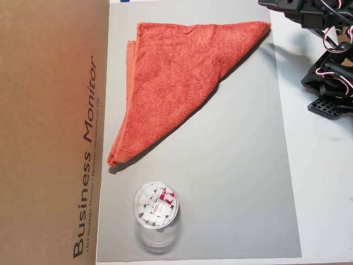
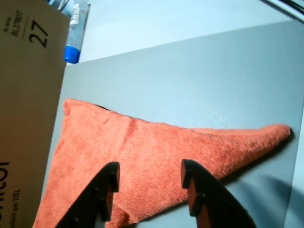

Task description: Fold the blanket.

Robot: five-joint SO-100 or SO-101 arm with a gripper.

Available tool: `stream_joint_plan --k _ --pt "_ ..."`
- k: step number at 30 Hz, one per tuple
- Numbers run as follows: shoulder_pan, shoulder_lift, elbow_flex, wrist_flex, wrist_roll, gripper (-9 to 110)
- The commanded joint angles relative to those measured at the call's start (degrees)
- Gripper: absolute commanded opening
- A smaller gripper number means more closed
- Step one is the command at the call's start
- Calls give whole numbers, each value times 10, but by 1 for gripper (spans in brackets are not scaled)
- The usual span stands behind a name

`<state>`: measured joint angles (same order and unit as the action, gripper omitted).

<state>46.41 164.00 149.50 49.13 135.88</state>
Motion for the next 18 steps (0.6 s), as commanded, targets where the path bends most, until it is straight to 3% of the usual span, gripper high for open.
stream_joint_plan --k 1,9,18 --pt "18 2 6 1 26 12" --pt "45 -16 66 1 94 13" --pt "51 -47 117 -8 97 13"
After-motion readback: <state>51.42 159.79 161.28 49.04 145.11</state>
